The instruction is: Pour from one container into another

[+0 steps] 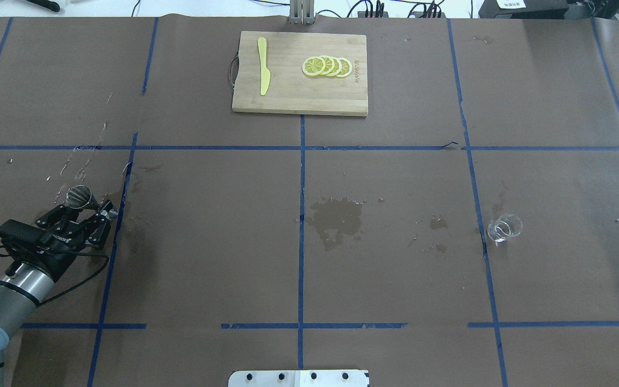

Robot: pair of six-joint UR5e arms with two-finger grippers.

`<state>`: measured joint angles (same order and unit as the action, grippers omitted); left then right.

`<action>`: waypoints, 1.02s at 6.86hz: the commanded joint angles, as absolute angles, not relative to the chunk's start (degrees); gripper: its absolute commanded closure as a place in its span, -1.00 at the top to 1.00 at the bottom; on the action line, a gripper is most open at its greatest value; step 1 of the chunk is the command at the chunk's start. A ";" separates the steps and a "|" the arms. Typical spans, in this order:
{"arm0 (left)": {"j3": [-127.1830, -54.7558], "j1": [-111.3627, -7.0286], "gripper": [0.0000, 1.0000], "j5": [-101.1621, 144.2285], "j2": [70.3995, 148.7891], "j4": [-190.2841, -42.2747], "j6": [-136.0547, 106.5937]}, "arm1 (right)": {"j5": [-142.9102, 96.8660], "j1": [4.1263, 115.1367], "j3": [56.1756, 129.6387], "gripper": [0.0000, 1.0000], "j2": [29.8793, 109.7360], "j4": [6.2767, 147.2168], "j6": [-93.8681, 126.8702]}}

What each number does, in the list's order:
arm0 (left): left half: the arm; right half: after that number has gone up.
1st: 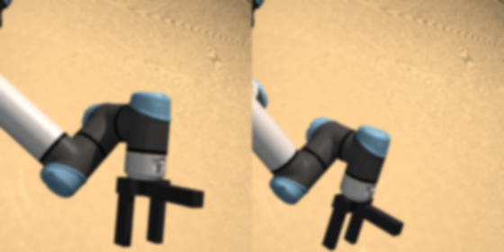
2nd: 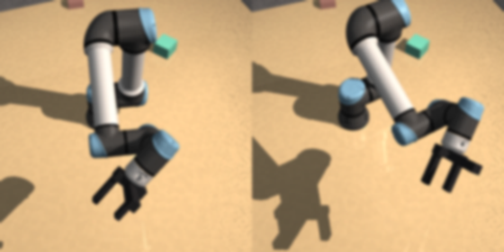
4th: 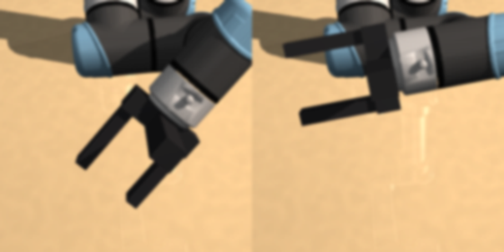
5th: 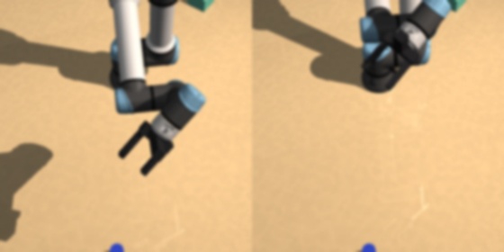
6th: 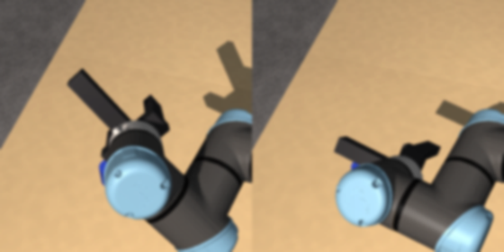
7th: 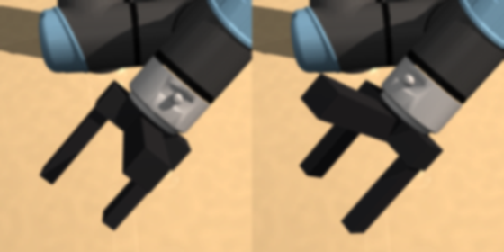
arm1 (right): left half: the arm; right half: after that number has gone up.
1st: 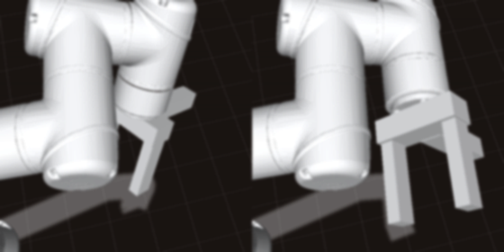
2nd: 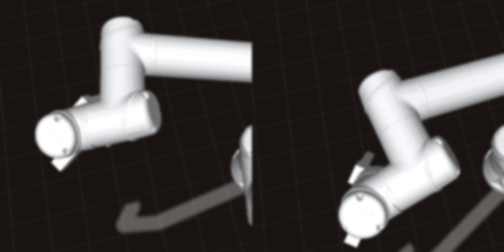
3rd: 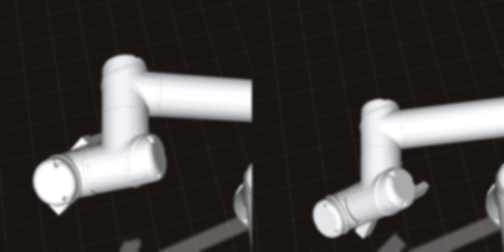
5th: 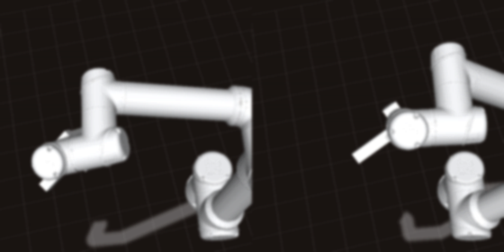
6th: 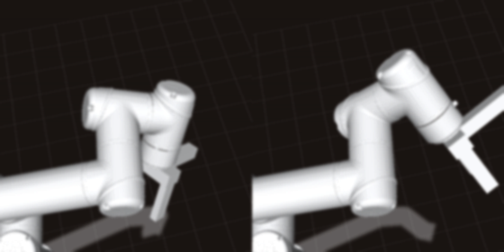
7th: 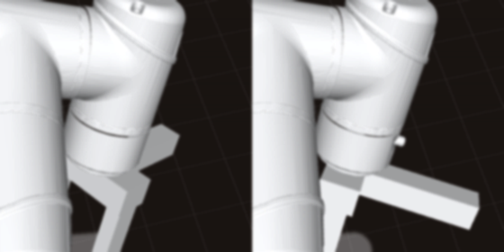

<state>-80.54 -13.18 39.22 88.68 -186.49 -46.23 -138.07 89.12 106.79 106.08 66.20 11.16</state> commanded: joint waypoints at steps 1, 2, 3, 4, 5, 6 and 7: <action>-80.68 -13.18 -0.77 40.07 88.68 -186.68 -46.23 | -138.08 89.12 106.79 1.00 105.91 66.27 11.16; -81.03 -13.27 -1.00 41.82 88.51 -187.03 -46.23 | -138.16 89.12 106.79 1.00 105.91 66.27 11.16; -81.38 -13.36 -1.00 43.05 88.51 -187.21 -46.23 | -138.16 89.12 106.79 1.00 105.82 66.27 11.16; -81.39 -13.53 -1.00 43.41 88.51 -188.51 -46.23 | -138.16 89.12 106.79 1.00 105.82 66.36 11.16; -81.56 -14.06 -1.00 43.68 88.42 -192.18 -46.06 | -138.16 89.12 106.70 1.00 105.73 66.36 11.16; -81.56 -15.80 -1.00 46.64 88.16 -195.52 -43.71 | -138.16 89.12 106.79 1.00 105.73 66.36 11.34; -81.56 -17.13 -1.00 48.58 88.24 -197.99 -33.94 | -138.16 89.12 106.79 1.00 105.73 66.36 11.69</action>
<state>-81.52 -15.49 46.08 88.27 -194.59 -42.15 -138.16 89.12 106.76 105.75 66.36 11.36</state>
